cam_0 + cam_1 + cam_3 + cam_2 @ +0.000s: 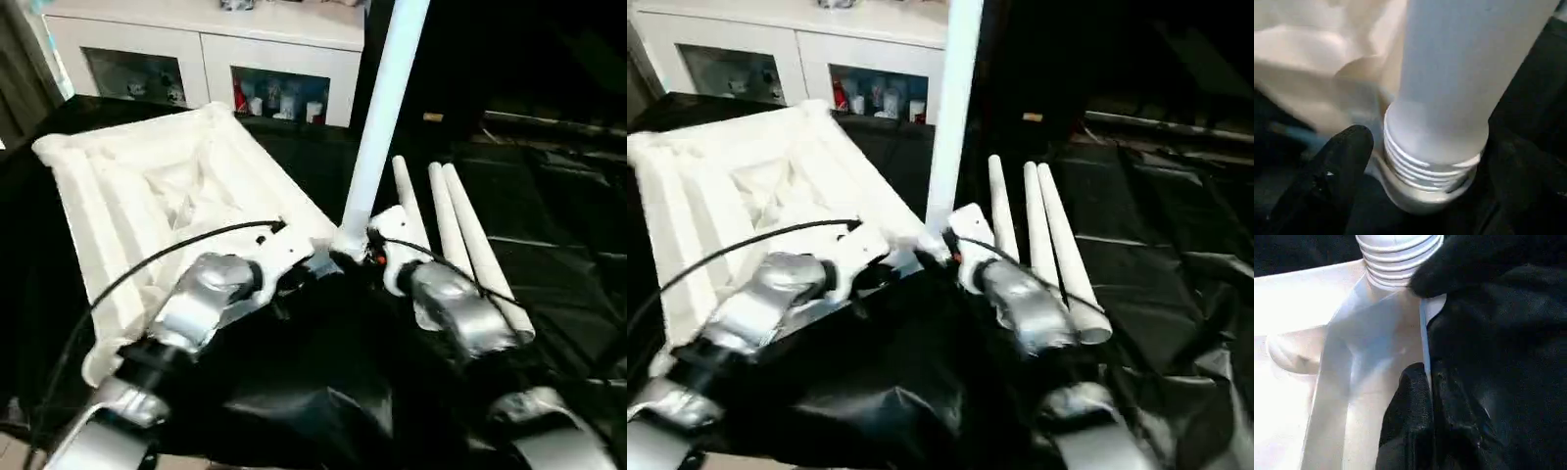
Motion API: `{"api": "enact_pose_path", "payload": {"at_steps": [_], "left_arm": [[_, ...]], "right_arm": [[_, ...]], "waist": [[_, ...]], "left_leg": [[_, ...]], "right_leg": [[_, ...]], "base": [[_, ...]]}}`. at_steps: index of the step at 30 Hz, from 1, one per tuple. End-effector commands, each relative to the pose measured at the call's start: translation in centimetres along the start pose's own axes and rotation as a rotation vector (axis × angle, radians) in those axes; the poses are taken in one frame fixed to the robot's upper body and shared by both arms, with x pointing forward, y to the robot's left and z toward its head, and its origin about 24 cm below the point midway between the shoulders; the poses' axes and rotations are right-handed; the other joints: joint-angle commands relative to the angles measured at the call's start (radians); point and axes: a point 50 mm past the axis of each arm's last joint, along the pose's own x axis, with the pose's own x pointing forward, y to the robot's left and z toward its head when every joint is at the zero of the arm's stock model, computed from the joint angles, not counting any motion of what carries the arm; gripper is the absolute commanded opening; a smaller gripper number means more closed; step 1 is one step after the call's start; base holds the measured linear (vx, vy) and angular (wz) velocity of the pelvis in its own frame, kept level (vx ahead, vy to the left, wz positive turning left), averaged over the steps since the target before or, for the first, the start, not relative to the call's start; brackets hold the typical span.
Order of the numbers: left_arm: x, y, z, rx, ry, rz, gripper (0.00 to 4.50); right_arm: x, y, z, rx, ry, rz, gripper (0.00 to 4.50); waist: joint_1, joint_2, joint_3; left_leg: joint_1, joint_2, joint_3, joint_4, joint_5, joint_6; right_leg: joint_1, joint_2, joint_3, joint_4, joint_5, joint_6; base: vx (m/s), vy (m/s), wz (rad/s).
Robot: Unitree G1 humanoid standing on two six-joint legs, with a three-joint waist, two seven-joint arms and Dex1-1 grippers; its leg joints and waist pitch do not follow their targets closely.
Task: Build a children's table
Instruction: Insert table leg to table base
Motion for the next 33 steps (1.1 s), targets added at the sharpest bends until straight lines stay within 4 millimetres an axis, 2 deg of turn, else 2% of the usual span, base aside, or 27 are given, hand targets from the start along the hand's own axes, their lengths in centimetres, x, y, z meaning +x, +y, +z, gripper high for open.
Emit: {"api": "enact_pose_path", "payload": {"at_steps": [1, 5, 12, 20, 24, 29, 30, 32, 33], "left_arm": [[0.1, -1.1, 0.9, 0.078, -0.058, -0.103, 0.00], [-1.2, -2.1, 1.0, 0.108, -0.100, -0.255, 0.00], [-2.4, -2.7, 0.8, 0.134, -0.112, -0.350, 0.00], [-2.9, -2.7, 0.4, 0.126, -0.106, -0.352, 0.00], [-3.0, -2.8, 0.3, 0.126, -0.103, -0.357, 0.00], [-2.9, -2.9, 0.2, 0.123, -0.102, -0.355, 0.00], [-2.9, -2.9, 0.2, 0.122, -0.102, -0.355, 0.00], [-2.7, -2.8, 0.2, 0.116, -0.099, -0.339, 0.00], [-2.4, -2.6, 0.2, 0.098, -0.088, -0.298, 0.00]], "right_arm": [[-0.5, 0.3, 0.5, -0.041, -0.003, 0.082, 3.85], [-2.3, -0.2, 0.3, -0.081, 0.023, 0.197, 3.85], [-3.9, -0.3, 0.1, -0.125, 0.072, 0.326, 3.85], [-3.9, 0.1, 0.1, -0.111, 0.065, 0.363, 3.71], [-3.8, 0.4, 0.0, -0.110, 0.066, 0.369, 3.35], [-3.6, 0.9, -0.3, -0.096, 0.058, 0.376, 3.08], [-3.6, 0.9, -0.3, -0.094, 0.056, 0.375, 2.88], [-3.4, 0.9, -0.5, -0.088, 0.054, 0.345, 2.83], [-3.0, 0.7, -0.8, -0.077, 0.053, 0.270, 2.79]], "waist": [[0.007, 0.014, -0.064], [0.016, 0.015, -0.063], [0.022, 0.013, -0.061], [0.022, 0.011, -0.061], [0.022, 0.010, -0.062], [0.021, 0.011, -0.062], [0.021, 0.011, -0.061], [0.021, 0.013, -0.061], [0.018, 0.011, -0.061]], "left_leg": [[0.001, 0.034, -0.010, -0.067, -0.166, 0.023], [0.005, 0.038, -0.008, -0.067, -0.174, 0.028], [0.004, 0.038, -0.009, -0.068, -0.172, 0.027], [0.004, 0.037, -0.008, -0.068, -0.166, 0.026], [0.003, 0.036, -0.008, -0.066, -0.154, 0.028], [0.003, 0.036, -0.008, -0.067, -0.162, 0.024], [0.003, 0.036, -0.008, -0.067, -0.163, 0.024], [0.004, 0.036, -0.008, -0.067, -0.163, 0.023], [0.004, 0.036, -0.008, -0.068, -0.169, 0.015]], "right_leg": [[0.057, -0.083, 0.054, -0.078, -0.125, -0.183], [0.054, -0.083, 0.055, -0.075, -0.119, -0.200], [0.054, -0.084, 0.054, -0.076, -0.137, -0.197], [0.053, -0.084, 0.054, -0.078, -0.161, -0.191], [0.054, -0.083, 0.054, -0.075, -0.139, -0.193], [0.053, -0.083, 0.054, -0.077, -0.156, -0.188], [0.053, -0.083, 0.053, -0.077, -0.158, -0.188], [0.053, -0.083, 0.054, -0.077, -0.159, -0.188], [0.052, -0.082, 0.054, -0.077, -0.164, -0.187]], "base": [[0.000, 0.000, 0.00], [0.000, 0.000, 0.00], [0.000, 0.000, 0.00], [0.000, 0.000, 0.00], [0.000, 0.000, 0.00], [0.000, 0.000, 0.00], [0.000, 0.000, 0.00], [0.000, 0.000, 0.00], [0.000, 0.000, 0.00]]}}
